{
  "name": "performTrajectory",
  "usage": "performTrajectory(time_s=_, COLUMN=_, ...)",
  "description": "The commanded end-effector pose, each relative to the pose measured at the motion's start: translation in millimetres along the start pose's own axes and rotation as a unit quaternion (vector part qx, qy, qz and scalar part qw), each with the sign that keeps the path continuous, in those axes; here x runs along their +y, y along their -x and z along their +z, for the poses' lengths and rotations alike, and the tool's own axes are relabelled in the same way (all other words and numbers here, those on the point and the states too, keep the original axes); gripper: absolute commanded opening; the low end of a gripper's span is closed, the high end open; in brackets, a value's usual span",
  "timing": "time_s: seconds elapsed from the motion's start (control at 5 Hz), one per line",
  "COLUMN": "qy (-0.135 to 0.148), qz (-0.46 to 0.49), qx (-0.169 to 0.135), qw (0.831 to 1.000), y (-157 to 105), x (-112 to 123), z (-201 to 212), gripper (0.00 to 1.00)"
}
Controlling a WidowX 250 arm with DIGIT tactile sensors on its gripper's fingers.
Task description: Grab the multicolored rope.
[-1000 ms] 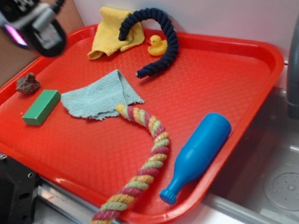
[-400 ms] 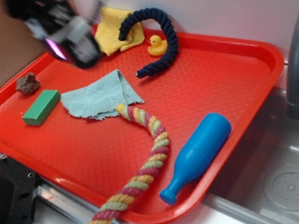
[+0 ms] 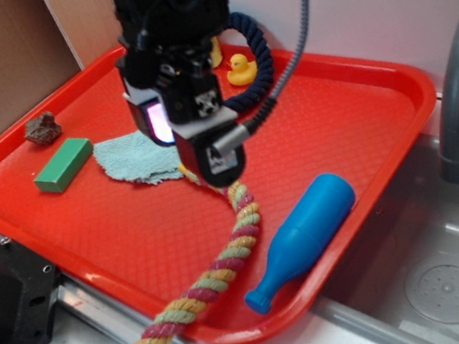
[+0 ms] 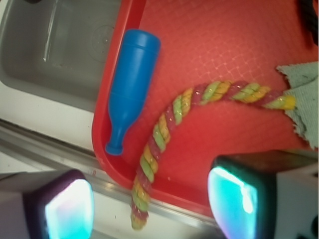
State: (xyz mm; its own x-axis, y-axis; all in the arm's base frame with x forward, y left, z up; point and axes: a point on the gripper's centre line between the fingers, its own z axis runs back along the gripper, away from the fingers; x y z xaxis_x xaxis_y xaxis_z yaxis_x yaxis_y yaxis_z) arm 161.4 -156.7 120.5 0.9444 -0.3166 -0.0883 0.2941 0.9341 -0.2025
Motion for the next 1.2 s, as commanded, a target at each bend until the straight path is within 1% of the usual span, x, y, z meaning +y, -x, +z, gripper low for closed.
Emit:
performTrajectory(time_s=0.0, qy=-0.079, qz=-0.011, qx=-0.073, qw=0.994, y=18.5, x=-27.2, z=-4.1, gripper=1.00)
performTrajectory(time_s=0.2, qy=-0.092, qz=-0.002, qx=-0.100, qw=0.991, y=19.7, x=-17.4, z=-14.6, gripper=1.00)
performTrajectory(time_s=0.4, qy=-0.087, qz=0.006, qx=-0.092, qw=0.992, y=19.5, x=-19.1, z=-29.7, gripper=1.00)
performTrajectory(time_s=0.6, qy=-0.067, qz=-0.001, qx=-0.082, qw=0.994, y=17.1, x=-17.8, z=-46.8, gripper=1.00)
performTrajectory(time_s=0.8, qy=-0.049, qz=-0.018, qx=-0.053, qw=0.997, y=13.9, x=-24.7, z=-67.7, gripper=1.00)
performTrajectory(time_s=1.0, qy=-0.039, qz=-0.012, qx=-0.040, qw=0.998, y=21.8, x=-18.8, z=-84.1, gripper=1.00)
